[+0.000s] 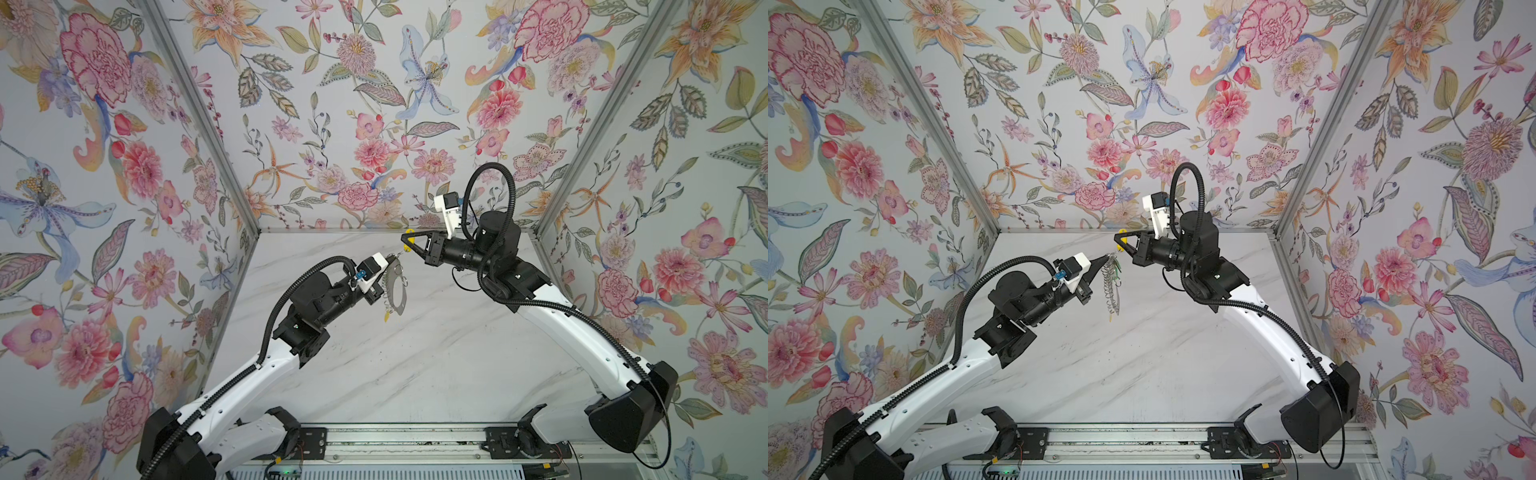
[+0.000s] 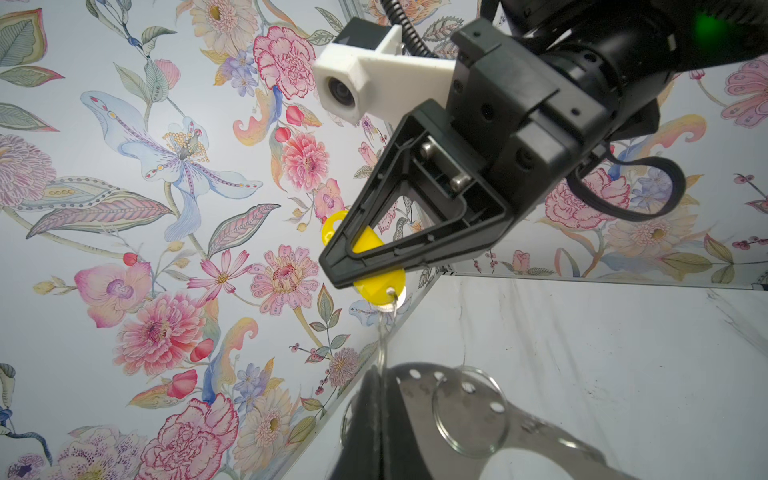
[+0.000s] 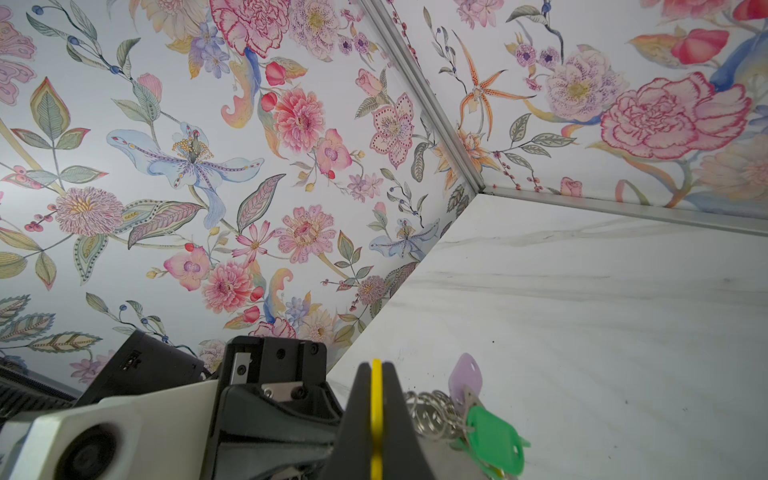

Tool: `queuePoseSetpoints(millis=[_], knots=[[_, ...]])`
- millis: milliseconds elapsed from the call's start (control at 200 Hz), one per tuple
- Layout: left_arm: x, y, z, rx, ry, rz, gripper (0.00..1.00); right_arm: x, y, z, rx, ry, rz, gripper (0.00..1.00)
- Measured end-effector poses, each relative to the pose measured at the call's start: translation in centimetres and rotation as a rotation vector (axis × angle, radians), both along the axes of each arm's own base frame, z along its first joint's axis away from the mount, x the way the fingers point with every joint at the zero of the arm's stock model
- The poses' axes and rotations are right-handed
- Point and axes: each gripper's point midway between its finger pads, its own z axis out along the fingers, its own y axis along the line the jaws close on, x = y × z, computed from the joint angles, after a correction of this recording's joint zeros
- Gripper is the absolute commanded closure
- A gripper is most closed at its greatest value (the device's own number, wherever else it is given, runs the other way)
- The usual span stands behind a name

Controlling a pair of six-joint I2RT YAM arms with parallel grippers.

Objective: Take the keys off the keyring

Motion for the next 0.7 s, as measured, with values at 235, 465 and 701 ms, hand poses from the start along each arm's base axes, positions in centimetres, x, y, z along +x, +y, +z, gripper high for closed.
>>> queuePoseSetpoints(millis=[235,465,701], knots=[[1.4,-1.1,-1.2,-0.031,0.077,-0.015,1.0,0.8,-0.1,-0.4,-0.03,-0.001,-0.036,1.0],[2.3,-1.4,-1.7,-0.063,0.129,-0.023,1.0,1.4,1.0,-0.2,-0.037,-0.007,-0.037,1.0],[2.5,-1.7,-1.1,-0.11,0.141,-0.062,1.0,1.0,2.7,0.5,-0.062,-0.031,-0.012,1.0]])
